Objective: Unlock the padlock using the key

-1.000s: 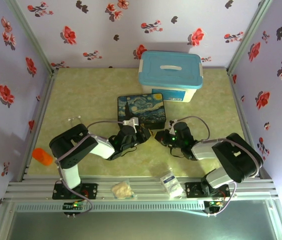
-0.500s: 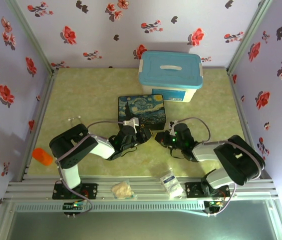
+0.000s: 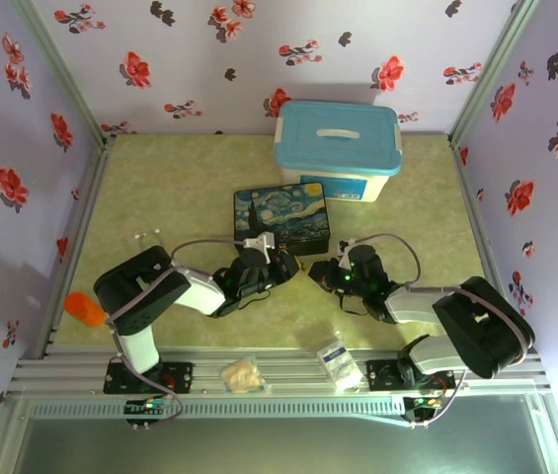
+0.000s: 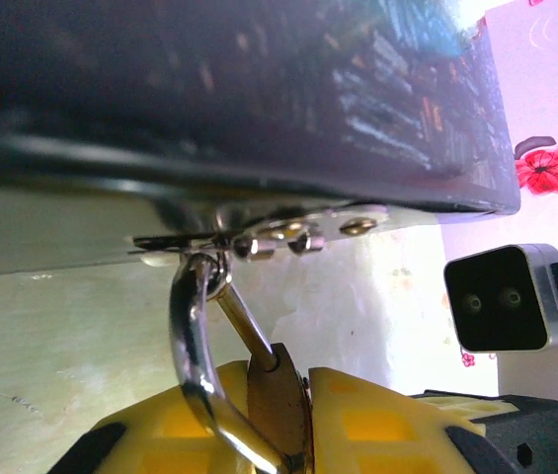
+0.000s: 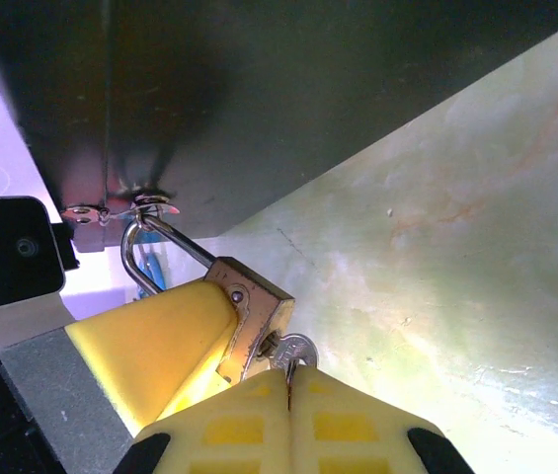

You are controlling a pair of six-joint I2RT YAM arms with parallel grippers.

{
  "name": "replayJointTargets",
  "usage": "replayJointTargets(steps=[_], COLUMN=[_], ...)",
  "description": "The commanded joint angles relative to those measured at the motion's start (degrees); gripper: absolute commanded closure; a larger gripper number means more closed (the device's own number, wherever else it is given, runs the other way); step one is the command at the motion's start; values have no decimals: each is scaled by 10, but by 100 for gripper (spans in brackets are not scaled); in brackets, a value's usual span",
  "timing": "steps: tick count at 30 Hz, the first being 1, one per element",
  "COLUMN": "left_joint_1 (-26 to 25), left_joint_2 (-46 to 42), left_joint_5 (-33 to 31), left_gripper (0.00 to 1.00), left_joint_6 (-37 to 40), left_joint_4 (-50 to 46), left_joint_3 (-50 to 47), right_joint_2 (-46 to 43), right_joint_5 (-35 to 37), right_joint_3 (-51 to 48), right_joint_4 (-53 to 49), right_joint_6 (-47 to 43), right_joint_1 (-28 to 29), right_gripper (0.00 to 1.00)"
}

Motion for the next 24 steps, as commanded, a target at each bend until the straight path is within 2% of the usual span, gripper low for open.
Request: replayJointTargets(steps=[1,4,8,15,21,24], left_joint_1=[-8,-10,-11,-13,-14,-14], left_joint_2=[-1,0,-7,-33,-29,-38], left_joint_5=[34,39,38,34,35,31], left_gripper=[94,93,92,92,92,92], left_joint_6=[-26,-27,-25,5,6,18], left_joint_4=[-23,-22,-33,-137,-145,-177], left_joint_3=[-9,-4,-7,19,26,35], right_joint_2=[-7,13,21,35,-8,-34], right_joint_5=[-38,-43,-31,-9,38,78], right_joint_3=[21,11,11,5,33,46], right_joint_4=[70,127,120,114,-36,-110], right_joint_6=[41,76,78,69,-9,-54], right_joint_1=[-4,-5,-5,-4,26,44], right_gripper=[100,100,100,100,100,95])
